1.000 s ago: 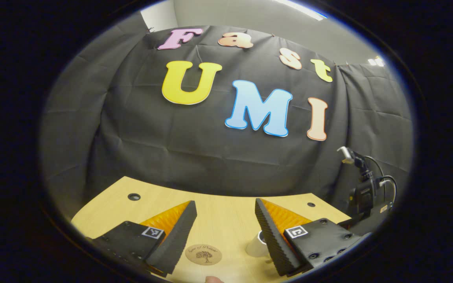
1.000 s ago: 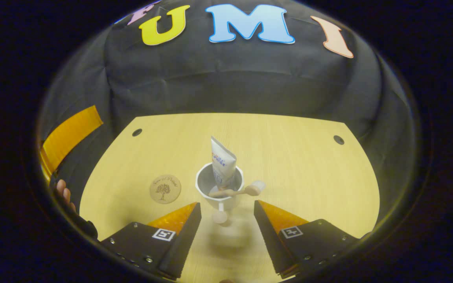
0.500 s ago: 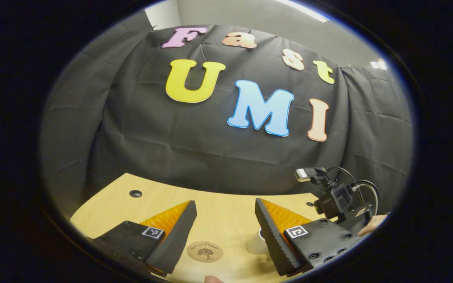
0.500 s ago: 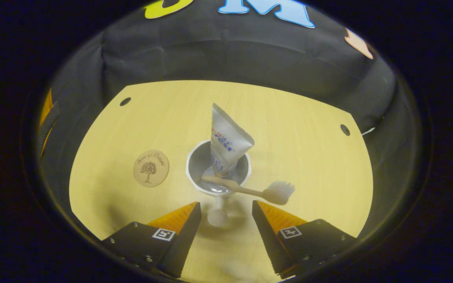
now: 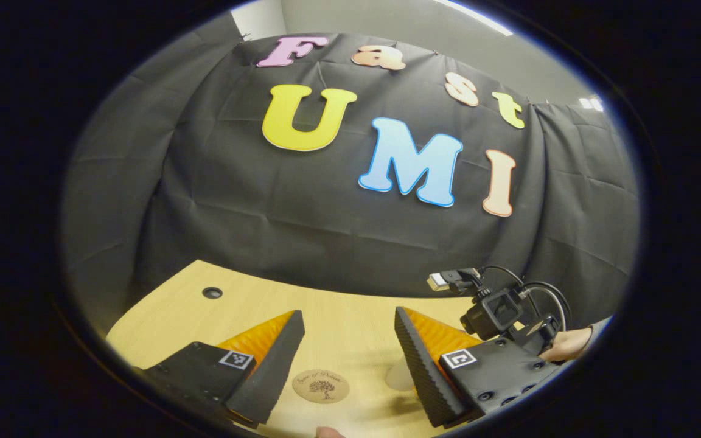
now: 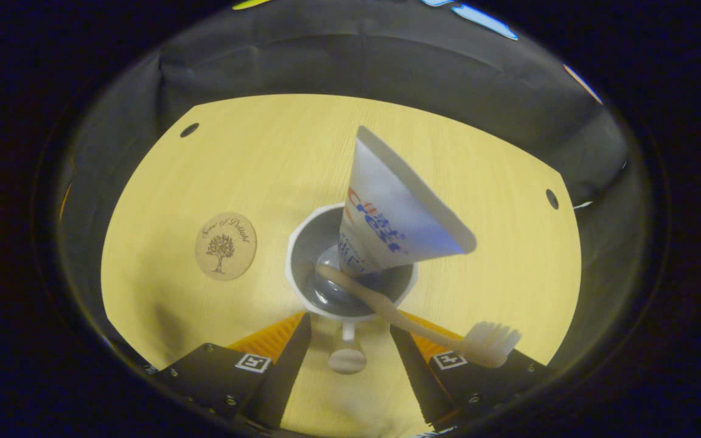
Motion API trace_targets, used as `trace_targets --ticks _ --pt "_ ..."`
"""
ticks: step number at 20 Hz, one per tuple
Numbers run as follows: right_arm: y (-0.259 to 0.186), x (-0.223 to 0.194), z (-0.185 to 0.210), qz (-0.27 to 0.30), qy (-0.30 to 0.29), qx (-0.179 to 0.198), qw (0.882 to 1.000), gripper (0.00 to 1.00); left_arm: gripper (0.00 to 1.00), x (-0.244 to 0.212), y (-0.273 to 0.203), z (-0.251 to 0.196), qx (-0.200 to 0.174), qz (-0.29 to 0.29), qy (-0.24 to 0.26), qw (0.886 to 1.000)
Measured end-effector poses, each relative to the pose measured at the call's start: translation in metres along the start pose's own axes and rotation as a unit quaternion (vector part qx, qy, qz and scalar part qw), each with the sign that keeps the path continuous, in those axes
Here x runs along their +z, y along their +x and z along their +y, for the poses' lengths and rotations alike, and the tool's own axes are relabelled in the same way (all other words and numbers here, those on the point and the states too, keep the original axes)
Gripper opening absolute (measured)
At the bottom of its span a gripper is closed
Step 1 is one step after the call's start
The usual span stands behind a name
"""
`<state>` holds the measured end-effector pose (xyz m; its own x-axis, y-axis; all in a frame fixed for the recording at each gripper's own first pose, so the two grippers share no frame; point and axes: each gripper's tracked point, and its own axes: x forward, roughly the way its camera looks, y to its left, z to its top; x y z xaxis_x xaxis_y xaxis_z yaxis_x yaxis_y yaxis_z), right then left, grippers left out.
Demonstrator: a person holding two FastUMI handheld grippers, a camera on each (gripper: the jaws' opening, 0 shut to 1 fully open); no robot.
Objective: Put the toothbrush and toothpaste on the desktop into the cup, then pick up the cup and place it on the coaster on the desktop.
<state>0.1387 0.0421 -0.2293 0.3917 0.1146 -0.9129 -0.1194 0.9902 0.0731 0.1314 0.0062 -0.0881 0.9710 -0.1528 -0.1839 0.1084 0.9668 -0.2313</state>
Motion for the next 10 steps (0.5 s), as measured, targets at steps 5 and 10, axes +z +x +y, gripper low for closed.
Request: trace_targets --ticks 5,10 --pt "0.014 -0.002 0.005 0.027 0.001 0.009 1.0 0.8 0.96 -0.003 0.004 0.008 0.007 0.007 -0.004 1.0" --pt "0.021 0.0 0.006 0.041 0.004 0.014 0.999 0.72 0.96 -0.007 0.006 0.016 0.012 0.013 -0.01 1.0"
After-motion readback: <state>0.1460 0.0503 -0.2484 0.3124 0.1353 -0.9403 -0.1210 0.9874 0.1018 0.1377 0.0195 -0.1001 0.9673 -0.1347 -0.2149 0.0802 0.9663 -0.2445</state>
